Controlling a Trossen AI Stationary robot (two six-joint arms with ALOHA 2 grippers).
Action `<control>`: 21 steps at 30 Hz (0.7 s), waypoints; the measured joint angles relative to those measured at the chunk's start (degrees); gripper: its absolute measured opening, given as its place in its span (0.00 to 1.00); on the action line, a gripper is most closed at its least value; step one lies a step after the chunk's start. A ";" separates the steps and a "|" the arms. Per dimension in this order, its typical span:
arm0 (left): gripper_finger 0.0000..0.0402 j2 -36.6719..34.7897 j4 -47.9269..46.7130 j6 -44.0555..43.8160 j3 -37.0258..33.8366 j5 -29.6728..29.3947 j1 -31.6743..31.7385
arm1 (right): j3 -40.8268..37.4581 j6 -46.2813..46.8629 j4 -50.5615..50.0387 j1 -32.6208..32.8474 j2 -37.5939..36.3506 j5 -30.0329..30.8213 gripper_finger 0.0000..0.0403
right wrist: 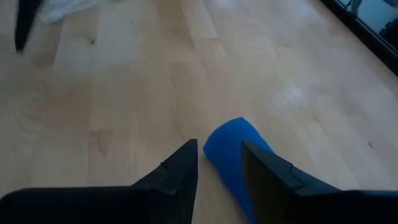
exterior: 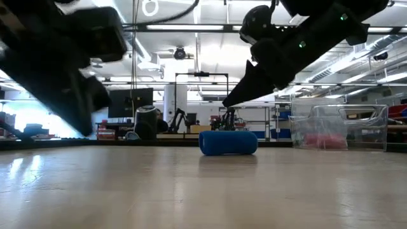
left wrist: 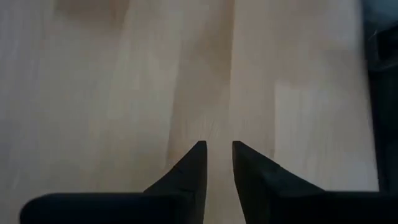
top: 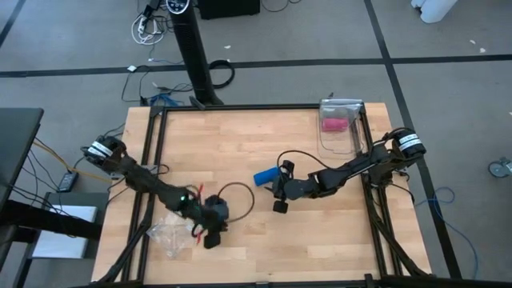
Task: Roll bandage
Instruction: Prepare the transparent zip bag
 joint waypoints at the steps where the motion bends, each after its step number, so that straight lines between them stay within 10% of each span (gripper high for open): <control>1: 0.20 -0.05 -6.40 -2.01 2.80 -0.45 -1.22 | 0.00 -0.05 -0.06 0.00 -0.03 -0.22 0.30; 11: 0.14 -0.13 -61.27 -45.13 20.38 -3.38 -12.79 | 0.00 -0.77 -1.72 0.00 -0.09 -0.58 0.27; 21: 0.01 -0.13 -63.53 -66.45 9.80 6.01 -18.06 | 0.00 -1.63 -1.68 0.26 -0.09 -0.57 0.22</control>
